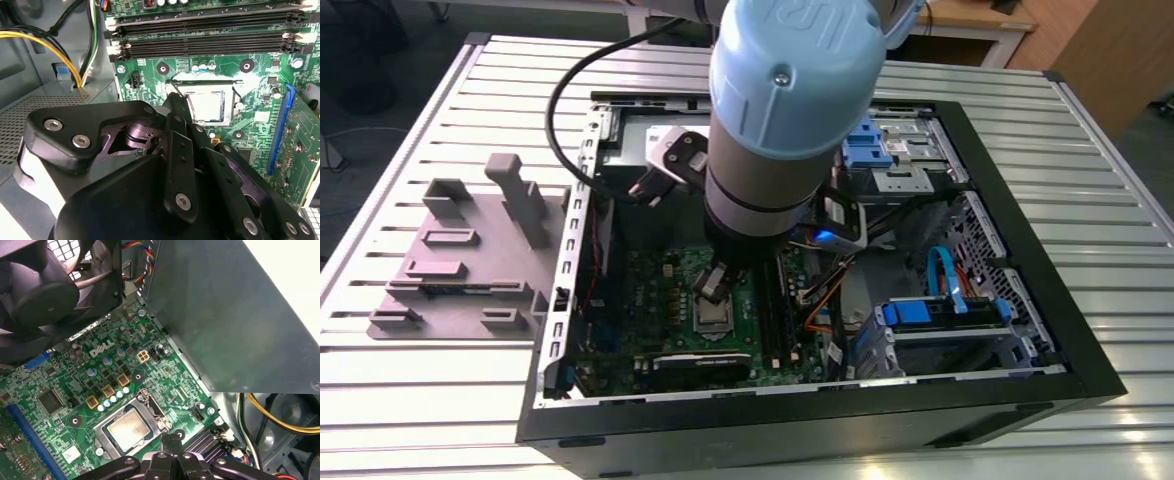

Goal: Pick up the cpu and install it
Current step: 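Install the first cpu locking lever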

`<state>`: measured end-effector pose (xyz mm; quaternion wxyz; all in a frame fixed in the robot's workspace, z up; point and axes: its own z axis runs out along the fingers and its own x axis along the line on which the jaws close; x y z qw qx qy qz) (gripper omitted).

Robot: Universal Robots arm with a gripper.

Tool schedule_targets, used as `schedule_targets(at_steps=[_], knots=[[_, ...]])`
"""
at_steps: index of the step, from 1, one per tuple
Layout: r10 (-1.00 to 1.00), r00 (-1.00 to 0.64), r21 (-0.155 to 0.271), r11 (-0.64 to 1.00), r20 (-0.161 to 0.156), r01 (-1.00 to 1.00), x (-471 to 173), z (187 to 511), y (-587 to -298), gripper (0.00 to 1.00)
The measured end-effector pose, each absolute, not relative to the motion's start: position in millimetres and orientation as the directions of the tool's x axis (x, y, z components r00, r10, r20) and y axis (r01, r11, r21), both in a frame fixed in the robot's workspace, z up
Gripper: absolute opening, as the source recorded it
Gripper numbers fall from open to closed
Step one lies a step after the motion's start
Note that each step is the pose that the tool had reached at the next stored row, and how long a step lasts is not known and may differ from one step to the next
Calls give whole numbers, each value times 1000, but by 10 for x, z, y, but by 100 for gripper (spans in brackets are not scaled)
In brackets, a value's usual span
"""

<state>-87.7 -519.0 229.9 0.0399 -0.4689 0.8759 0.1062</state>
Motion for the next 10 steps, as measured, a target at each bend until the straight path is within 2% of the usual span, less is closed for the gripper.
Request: schedule_targets(at_steps=[10], knots=[[-801,-580,136,564,-152,-814,-888,2227,-5191,11]])
